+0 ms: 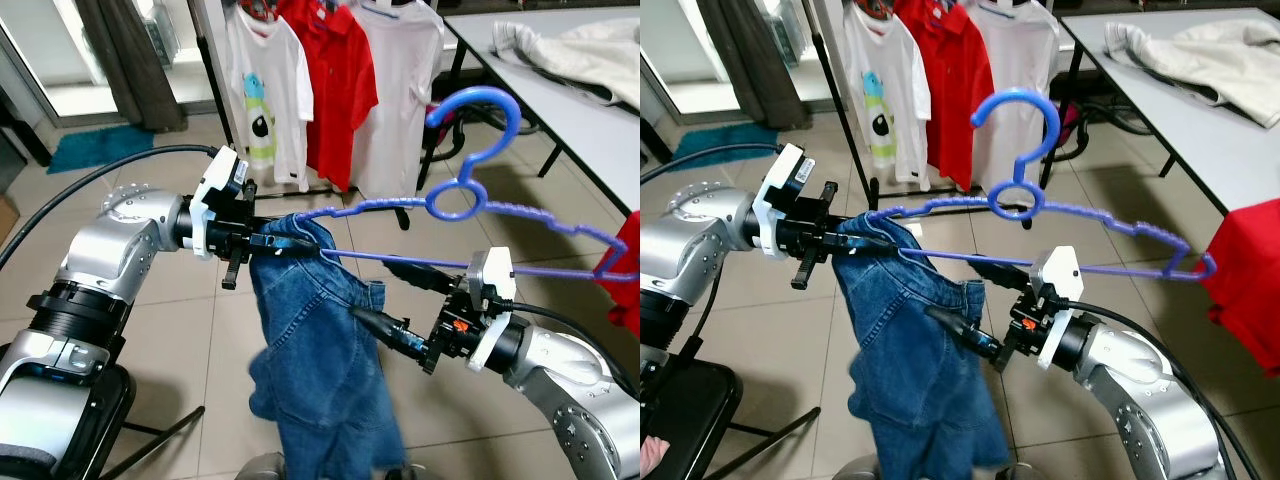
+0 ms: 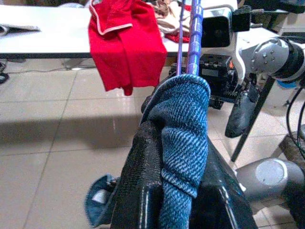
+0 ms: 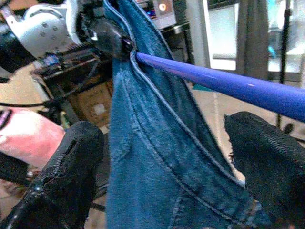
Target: Hang hanger
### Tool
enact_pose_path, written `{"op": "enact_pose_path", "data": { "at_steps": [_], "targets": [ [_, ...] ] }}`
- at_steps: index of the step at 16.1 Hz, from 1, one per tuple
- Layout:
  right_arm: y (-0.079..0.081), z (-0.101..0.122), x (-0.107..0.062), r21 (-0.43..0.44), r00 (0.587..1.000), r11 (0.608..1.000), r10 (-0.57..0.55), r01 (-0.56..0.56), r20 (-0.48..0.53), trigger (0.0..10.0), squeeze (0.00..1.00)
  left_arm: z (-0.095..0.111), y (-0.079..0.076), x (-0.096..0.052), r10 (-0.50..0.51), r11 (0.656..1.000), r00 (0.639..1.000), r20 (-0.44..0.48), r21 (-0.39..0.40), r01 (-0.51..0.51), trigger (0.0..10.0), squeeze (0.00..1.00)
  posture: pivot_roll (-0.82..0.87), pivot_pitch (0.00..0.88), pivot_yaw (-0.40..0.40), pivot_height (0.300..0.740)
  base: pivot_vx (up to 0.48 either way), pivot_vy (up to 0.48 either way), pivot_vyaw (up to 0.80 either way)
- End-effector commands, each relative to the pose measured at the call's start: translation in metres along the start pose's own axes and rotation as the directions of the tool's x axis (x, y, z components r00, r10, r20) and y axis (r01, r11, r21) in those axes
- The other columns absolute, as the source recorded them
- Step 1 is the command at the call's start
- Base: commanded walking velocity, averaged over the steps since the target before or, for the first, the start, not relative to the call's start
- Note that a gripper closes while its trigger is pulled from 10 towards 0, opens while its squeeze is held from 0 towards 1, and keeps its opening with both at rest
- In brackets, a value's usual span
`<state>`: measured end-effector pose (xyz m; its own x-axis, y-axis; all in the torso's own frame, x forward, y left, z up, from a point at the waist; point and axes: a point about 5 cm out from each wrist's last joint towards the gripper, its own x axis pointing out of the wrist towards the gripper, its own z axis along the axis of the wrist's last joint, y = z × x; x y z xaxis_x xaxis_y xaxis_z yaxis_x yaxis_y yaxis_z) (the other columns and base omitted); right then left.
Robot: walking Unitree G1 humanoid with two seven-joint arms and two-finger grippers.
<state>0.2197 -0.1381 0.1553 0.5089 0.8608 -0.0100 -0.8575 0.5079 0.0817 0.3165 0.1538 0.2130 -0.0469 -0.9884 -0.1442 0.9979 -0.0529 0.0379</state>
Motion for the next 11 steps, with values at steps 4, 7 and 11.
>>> {"op": "enact_pose_path", "data": {
  "at_steps": [4,7,11],
  "targets": [
    [0.014,0.011,0.019,0.008,0.992,0.994,0.11,-0.111,0.061,10.0,0.0,0.023,0.0,0.005,-0.021,0.997,0.999,0.039,0.077,0.018,0.0,0.0,0.02,0.132,0.092,0.74,0.0,0.0,0.0],
    [0.019,0.01,0.025,0.018,0.989,0.991,0.134,-0.136,0.069,10.0,0.0,0.025,0.0,0.005,-0.023,0.997,0.999,0.041,0.07,0.02,0.0,0.0,0.02,0.134,0.091,0.74,0.0,0.0,0.0],
    [0.011,0.007,0.027,-0.002,0.997,0.998,0.062,-0.062,0.054,10.0,0.0,0.025,-0.002,0.001,-0.034,0.998,0.999,0.019,0.057,0.033,0.0,0.0,0.02,0.134,0.086,0.74,0.0,0.0,0.0]
  ]
}}
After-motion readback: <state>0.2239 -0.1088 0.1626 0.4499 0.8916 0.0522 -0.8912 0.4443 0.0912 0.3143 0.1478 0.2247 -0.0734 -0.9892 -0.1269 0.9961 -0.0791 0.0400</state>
